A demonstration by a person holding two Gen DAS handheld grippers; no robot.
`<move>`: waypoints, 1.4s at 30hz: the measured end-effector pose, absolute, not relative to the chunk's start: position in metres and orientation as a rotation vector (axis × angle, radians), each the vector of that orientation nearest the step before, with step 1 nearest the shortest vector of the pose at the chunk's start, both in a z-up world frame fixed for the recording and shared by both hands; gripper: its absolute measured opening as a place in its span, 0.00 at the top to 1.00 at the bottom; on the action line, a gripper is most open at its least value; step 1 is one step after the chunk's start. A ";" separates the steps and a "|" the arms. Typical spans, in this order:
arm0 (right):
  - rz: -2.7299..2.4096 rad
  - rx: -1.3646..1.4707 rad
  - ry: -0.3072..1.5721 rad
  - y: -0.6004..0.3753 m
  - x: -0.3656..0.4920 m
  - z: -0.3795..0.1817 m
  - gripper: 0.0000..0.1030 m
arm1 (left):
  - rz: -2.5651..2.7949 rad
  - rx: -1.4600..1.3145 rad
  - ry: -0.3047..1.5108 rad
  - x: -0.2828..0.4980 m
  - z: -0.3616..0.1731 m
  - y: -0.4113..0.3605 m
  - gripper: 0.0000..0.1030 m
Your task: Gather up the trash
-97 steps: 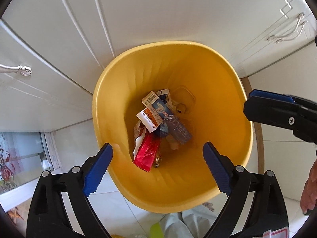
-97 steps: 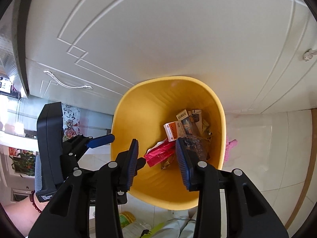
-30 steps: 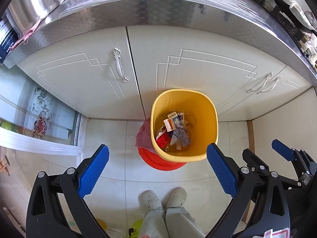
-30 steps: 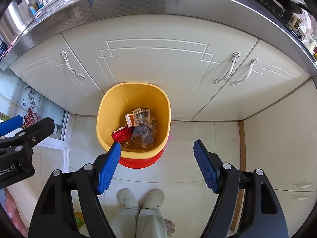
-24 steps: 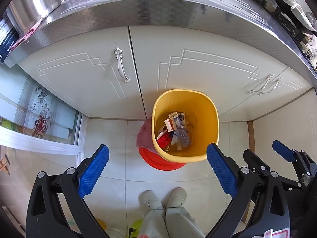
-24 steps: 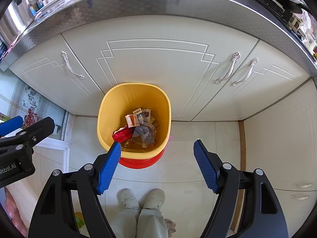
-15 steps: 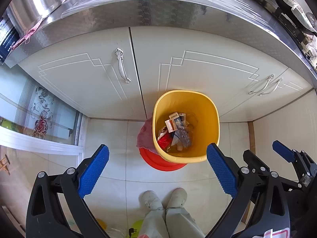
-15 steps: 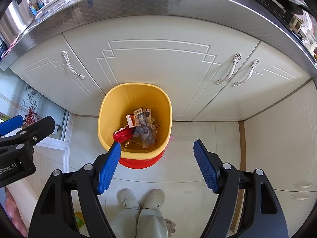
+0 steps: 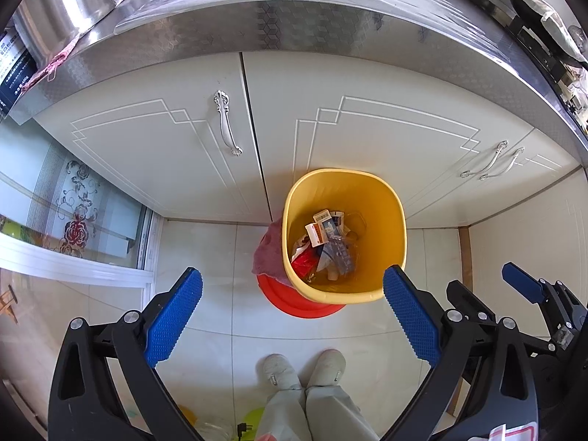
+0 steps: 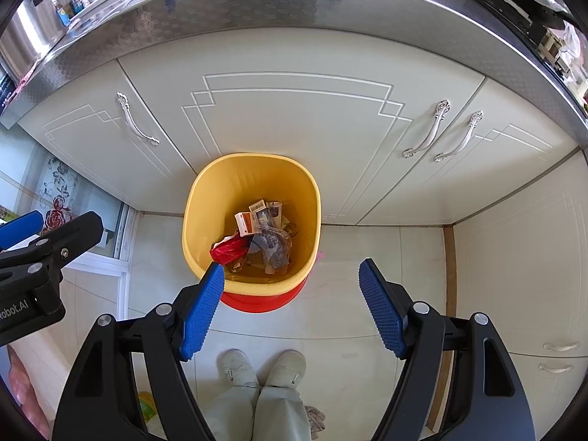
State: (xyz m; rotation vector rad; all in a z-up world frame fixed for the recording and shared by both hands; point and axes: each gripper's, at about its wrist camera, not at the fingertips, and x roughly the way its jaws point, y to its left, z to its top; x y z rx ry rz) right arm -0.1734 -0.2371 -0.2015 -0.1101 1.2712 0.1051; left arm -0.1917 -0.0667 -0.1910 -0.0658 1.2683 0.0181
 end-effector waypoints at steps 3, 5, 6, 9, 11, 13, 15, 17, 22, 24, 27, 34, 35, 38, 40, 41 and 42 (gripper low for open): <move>0.107 -0.112 1.270 -0.237 -0.173 -0.202 0.26 | 0.018 -0.063 1.267 -0.192 -0.191 -0.067 0.05; 0.107 -0.113 1.269 -0.238 -0.173 -0.202 0.26 | 0.018 -0.063 1.266 -0.192 -0.190 -0.068 0.05; 0.107 -0.114 1.269 -0.237 -0.173 -0.202 0.26 | 0.018 -0.062 1.265 -0.192 -0.190 -0.068 0.05; 0.107 -0.113 1.268 -0.238 -0.173 -0.201 0.26 | 0.019 -0.063 1.264 -0.191 -0.190 -0.069 0.05; 0.107 -0.114 1.268 -0.238 -0.173 -0.201 0.26 | 0.018 -0.066 1.264 -0.191 -0.190 -0.069 0.05; 0.108 -0.113 1.269 -0.238 -0.172 -0.201 0.26 | 0.019 -0.067 1.264 -0.190 -0.189 -0.069 0.05; 0.108 -0.114 1.269 -0.238 -0.172 -0.201 0.26 | 0.017 -0.068 1.264 -0.191 -0.189 -0.070 0.05; 0.107 -0.114 1.268 -0.238 -0.172 -0.201 0.26 | 0.017 -0.068 1.263 -0.190 -0.189 -0.070 0.05; 0.111 -0.114 1.270 -0.238 -0.172 -0.201 0.26 | 0.023 -0.072 1.267 -0.190 -0.189 -0.071 0.05; 0.111 -0.117 1.270 -0.237 -0.172 -0.201 0.26 | 0.024 -0.065 1.264 -0.191 -0.189 -0.072 0.05; 0.115 -0.119 1.271 -0.236 -0.172 -0.202 0.26 | 0.024 -0.046 1.253 -0.191 -0.189 -0.072 0.07; 0.117 -0.121 1.273 -0.235 -0.172 -0.203 0.26 | 0.023 -0.018 1.243 -0.192 -0.189 -0.074 0.14; 0.118 -0.123 1.273 -0.235 -0.172 -0.203 0.26 | 0.021 -0.016 1.243 -0.192 -0.189 -0.075 0.13; 0.120 -0.123 1.274 -0.234 -0.171 -0.204 0.26 | 0.020 -0.027 1.254 -0.190 -0.189 -0.074 0.09; 0.121 -0.121 1.276 -0.234 -0.171 -0.205 0.26 | 0.027 -0.038 1.257 -0.190 -0.189 -0.073 0.07; 0.122 -0.121 1.276 -0.234 -0.171 -0.205 0.26 | 0.031 -0.042 1.257 -0.190 -0.189 -0.072 0.07; 0.122 -0.122 1.275 -0.233 -0.171 -0.205 0.26 | 0.029 -0.046 1.258 -0.190 -0.189 -0.072 0.07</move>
